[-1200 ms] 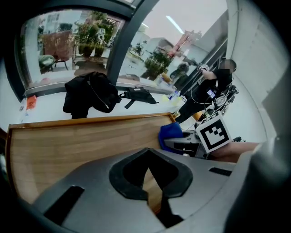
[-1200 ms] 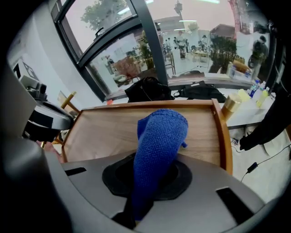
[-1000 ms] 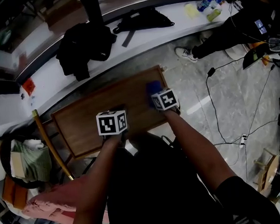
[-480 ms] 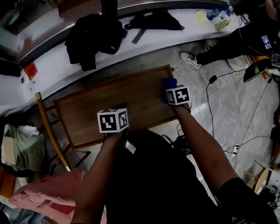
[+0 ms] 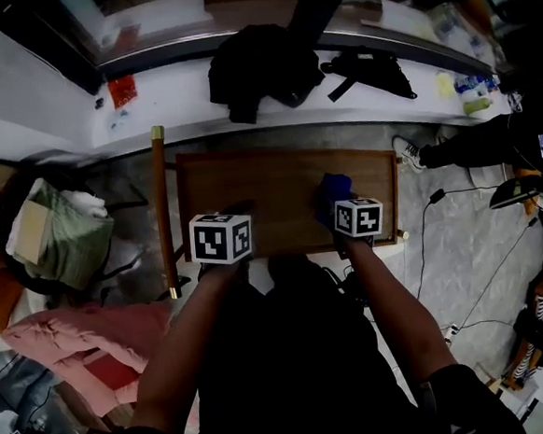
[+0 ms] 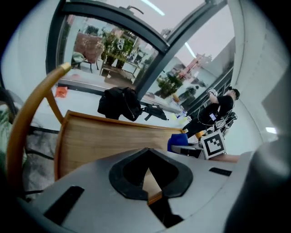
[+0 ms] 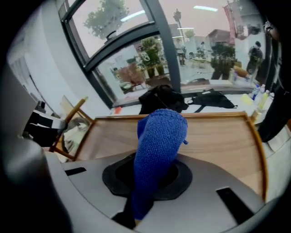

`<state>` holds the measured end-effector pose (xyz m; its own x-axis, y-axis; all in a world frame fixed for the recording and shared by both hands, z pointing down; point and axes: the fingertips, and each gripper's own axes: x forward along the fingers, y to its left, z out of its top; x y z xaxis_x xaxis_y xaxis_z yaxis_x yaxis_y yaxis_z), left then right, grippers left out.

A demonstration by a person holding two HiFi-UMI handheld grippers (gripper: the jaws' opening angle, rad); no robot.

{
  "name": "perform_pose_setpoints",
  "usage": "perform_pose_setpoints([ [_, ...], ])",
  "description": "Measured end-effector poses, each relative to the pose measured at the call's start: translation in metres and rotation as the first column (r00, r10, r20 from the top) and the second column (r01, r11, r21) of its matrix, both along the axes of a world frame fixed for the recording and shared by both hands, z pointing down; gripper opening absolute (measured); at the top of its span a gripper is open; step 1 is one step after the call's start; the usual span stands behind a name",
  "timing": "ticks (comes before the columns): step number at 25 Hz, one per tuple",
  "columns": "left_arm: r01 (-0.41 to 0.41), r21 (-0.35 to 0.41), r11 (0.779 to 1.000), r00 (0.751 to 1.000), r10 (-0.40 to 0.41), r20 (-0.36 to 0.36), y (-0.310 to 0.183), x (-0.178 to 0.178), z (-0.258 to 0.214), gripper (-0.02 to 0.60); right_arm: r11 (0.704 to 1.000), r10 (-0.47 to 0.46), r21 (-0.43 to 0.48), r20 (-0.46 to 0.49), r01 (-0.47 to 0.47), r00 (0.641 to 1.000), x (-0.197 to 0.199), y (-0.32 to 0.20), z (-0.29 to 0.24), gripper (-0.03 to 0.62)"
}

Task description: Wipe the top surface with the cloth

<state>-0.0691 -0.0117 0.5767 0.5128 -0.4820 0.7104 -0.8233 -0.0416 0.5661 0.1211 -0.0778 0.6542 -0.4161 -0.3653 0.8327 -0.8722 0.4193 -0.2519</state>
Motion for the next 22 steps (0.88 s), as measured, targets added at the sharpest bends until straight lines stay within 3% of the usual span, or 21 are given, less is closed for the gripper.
perform_pose_setpoints([
  [5, 0.022, 0.015, 1.000, 0.997, -0.023, 0.067, 0.027, -0.072, -0.007, 0.009, 0.983, -0.163, -0.051, 0.217, 0.178, 0.962, -0.169, 0.056, 0.001, 0.048],
  [10, 0.081, 0.018, 0.997, 0.993, -0.082, 0.082, 0.049, -0.124, -0.012, 0.009, 0.948, -0.289, -0.042, 0.306, 0.316, 0.907, -0.280, 0.090, 0.005, 0.048],
  [15, 0.119, 0.021, 0.993, 0.988, -0.120, 0.096, 0.066, -0.164, -0.016, 0.009, 0.929, -0.349, -0.017, 0.288, 0.369, 0.892, -0.340, 0.101, 0.020, 0.048],
  [22, 0.108, 0.003, 0.994, 0.989, -0.108, 0.097, 0.075, -0.173, -0.011, 0.009, 0.925, -0.343, -0.076, 0.257, 0.373, 0.903, -0.356, 0.118, 0.044, 0.048],
])
